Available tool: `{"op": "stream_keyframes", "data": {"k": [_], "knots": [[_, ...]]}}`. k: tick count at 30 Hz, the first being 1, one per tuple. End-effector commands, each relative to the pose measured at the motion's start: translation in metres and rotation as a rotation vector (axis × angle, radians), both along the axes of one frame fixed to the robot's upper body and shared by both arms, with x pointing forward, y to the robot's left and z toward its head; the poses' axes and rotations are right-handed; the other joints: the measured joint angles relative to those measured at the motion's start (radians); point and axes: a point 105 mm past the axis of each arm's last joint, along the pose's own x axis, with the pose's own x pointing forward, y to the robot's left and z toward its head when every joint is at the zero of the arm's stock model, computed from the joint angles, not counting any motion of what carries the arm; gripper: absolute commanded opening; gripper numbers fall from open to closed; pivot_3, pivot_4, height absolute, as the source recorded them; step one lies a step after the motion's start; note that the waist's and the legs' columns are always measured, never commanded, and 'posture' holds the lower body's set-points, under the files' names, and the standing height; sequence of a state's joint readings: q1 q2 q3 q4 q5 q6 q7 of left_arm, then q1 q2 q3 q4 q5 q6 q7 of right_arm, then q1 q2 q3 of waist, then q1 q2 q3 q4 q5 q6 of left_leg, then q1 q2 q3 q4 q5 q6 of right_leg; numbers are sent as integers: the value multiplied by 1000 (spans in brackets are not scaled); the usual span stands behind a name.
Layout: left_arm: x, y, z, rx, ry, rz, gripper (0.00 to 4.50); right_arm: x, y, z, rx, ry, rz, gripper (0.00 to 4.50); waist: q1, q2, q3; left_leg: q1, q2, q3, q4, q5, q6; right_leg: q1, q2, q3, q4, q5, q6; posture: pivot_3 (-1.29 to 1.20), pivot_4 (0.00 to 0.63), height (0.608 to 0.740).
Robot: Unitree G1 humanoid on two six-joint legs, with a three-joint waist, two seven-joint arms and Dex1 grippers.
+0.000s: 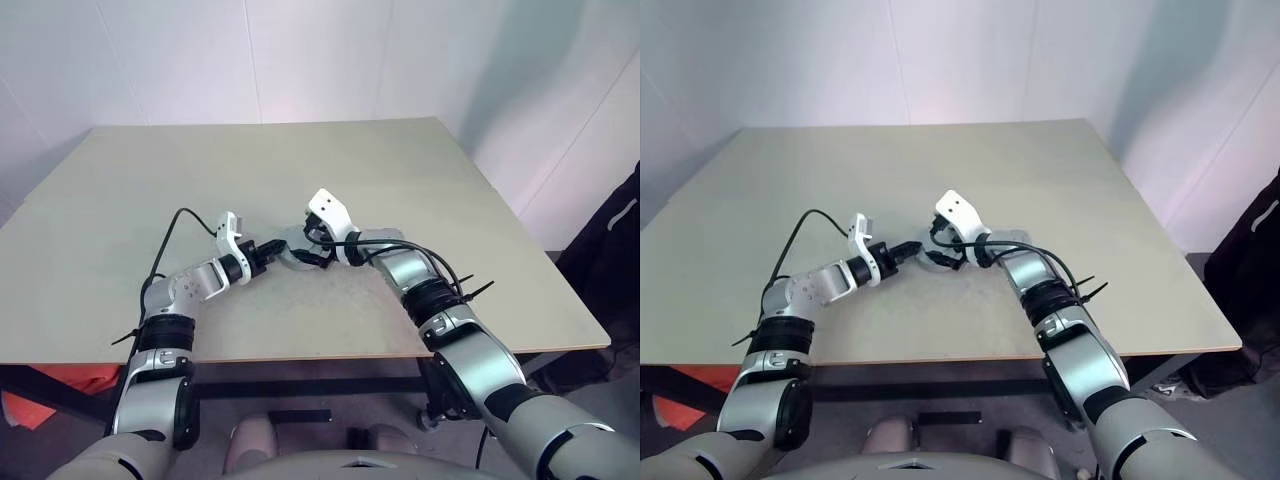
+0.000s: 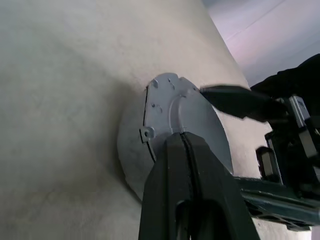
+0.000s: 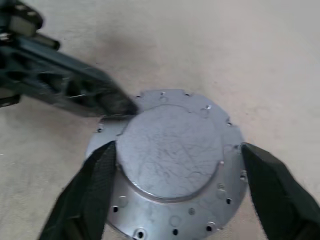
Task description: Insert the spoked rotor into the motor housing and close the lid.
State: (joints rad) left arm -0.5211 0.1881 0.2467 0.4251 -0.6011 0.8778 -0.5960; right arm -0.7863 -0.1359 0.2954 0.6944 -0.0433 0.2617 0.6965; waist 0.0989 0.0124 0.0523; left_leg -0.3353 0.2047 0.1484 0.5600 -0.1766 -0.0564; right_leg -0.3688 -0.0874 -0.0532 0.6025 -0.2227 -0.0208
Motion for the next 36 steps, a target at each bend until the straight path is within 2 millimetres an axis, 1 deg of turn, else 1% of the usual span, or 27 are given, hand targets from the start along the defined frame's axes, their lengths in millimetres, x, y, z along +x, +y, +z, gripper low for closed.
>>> {"op": "stream_keyframes", "data": {"k": [1,4,7,10,12,17,21,23,26,29,31,33,36], "knots": [[-12,-23,-1,-39,37,-104,0,-8,-19,-32,-111,79,-35,4472,0,0,0,0,0,0,0,0,1,0,0,0,0,0,1,0,0,740],[-13,-25,-1,-34,44,-108,0,-9,-19,-26,-96,68,-30,4472,1,0,0,-2,-1,0,0,-1,1,0,-1,0,-2,-1,1,0,0,740],[-13,-26,-2,-26,48,-109,0,-11,-18,-14,-57,56,-15,4472,5,0,0,-7,0,0,0,-1,1,-1,-1,0,-4,-1,2,0,0,740],[-13,-26,-3,-20,50,-108,0,-17,-17,-3,-26,44,11,4472,8,0,0,-12,0,1,-1,-1,1,0,-1,0,-7,-2,3,0,0,740],[-12,-26,-3,-17,51,-108,0,-22,-18,1,-25,36,32,4472,12,0,0,-15,0,1,-1,-1,1,1,-1,0,-9,-2,3,0,0,740],[-12,-28,-3,-14,54,-114,0,-33,-20,10,-17,26,73,4472,27,0,0,-15,0,2,-4,-1,2,3,-1,1,-12,-2,4,0,0,740],[-13,-30,-4,-12,54,-120,0,-36,-25,19,16,28,66,4472,28,0,0,-16,0,3,-5,-1,2,3,-1,1,-13,-3,5,0,0,740],[-13,-31,-4,-12,53,-122,0,-33,-28,24,36,20,35,4472,29,0,0,-16,0,3,-6,-1,2,3,-1,1,-13,-2,3,0,0,740],[-13,-31,-5,-10,53,-121,0,-21,-37,35,73,-1,-63,4472,31,0,0,-17,0,3,-7,-1,2,3,-1,1,-13,-2,3,0,0,740],[-13,-31,-5,-11,49,-121,0,-13,-46,51,172,21,-150,4472,32,0,1,-17,0,3,-7,0,2,3,-2,1,-13,-2,3,0,0,740],[-12,-32,-5,-11,48,-121,0,-8,-53,56,240,71,-224,4472,32,0,1,-17,0,3,-7,0,2,3,-2,1,-13,-2,3,0,0,740],[-13,-32,-5,-10,47,-125,0,-6,-62,57,298,144,-292,4472,32,0,1,-17,0,3,-7,0,2,3,-2,1,-13,-2,4,0,0,740],[-13,-33,-6,-10,48,-127,0,-8,-75,48,363,296,-388,4472,34,0,1,-17,0,3,-8,0,2,3,-2,1,-13,-2,3,0,0,740]]}}
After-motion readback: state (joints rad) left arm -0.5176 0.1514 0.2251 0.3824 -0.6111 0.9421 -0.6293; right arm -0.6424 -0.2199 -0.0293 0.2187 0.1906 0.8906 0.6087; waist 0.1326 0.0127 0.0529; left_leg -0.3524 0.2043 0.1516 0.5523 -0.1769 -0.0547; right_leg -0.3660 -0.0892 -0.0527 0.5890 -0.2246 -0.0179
